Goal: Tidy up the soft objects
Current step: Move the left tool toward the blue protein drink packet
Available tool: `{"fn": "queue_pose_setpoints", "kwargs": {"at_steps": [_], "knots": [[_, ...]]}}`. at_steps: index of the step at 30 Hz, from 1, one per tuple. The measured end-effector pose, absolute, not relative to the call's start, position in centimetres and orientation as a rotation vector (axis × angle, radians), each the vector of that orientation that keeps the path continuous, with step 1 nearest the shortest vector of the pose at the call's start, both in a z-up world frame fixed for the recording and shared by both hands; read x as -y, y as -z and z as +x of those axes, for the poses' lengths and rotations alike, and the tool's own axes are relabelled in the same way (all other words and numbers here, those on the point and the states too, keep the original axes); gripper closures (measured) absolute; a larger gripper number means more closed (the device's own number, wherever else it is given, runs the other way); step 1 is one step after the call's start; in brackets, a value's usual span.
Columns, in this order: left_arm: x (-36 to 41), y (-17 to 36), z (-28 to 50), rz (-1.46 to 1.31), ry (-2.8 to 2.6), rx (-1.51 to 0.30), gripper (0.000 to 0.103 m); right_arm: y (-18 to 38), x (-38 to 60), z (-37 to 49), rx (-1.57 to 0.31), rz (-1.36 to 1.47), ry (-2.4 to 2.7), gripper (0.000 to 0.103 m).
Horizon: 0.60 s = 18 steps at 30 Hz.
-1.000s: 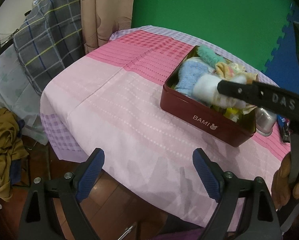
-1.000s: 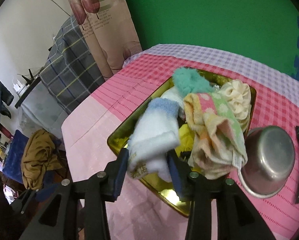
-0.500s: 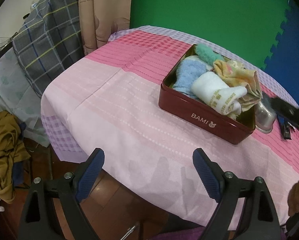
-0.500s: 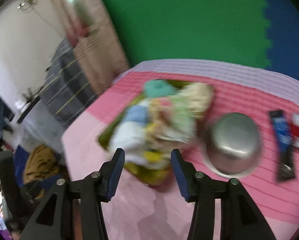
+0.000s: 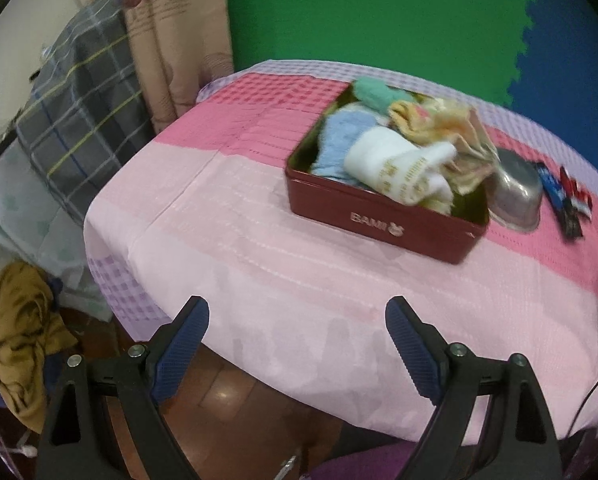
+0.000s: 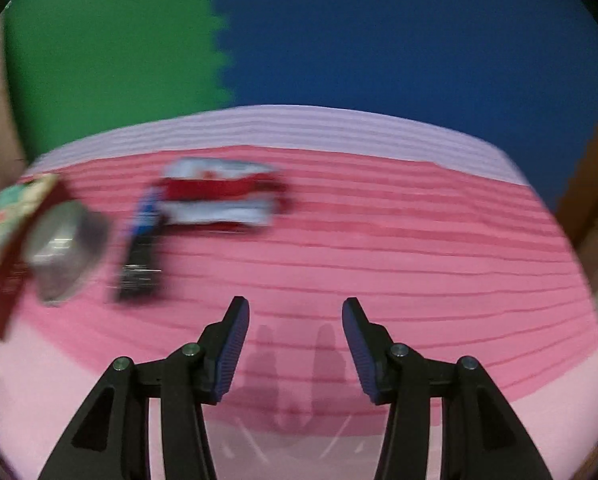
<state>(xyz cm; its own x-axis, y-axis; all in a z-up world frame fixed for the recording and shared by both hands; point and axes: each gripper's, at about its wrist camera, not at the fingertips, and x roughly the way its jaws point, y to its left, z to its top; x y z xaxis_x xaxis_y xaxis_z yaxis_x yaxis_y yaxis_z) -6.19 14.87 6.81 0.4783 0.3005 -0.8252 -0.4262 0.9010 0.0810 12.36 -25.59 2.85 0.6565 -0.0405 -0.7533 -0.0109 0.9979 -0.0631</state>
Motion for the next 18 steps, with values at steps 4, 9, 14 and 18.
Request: {"fn": "queue_pose_setpoints", "kwargs": {"at_steps": [4,9,14,18], "knots": [[-13.0,-6.6,-5.8,-0.057,-0.417,-0.988,0.014,-1.7,29.5,13.4,-0.880,-0.076,0.136,0.054],[-11.1,-6.2,-5.5,0.003,-0.372,-1.003,0.014,-0.8,30.9,13.8,-0.892,-0.063,0.175,0.048],[-9.0,-6.0,-5.0,0.052,-0.318,-1.018,0.014,-0.6,31.5,14.2,-0.903,-0.021,0.166,0.048],[-7.2,-6.2,-4.0,0.073,-0.272,-1.021,0.014,-0.6,32.0,14.0,-0.902,0.007,0.158,0.047]]}}
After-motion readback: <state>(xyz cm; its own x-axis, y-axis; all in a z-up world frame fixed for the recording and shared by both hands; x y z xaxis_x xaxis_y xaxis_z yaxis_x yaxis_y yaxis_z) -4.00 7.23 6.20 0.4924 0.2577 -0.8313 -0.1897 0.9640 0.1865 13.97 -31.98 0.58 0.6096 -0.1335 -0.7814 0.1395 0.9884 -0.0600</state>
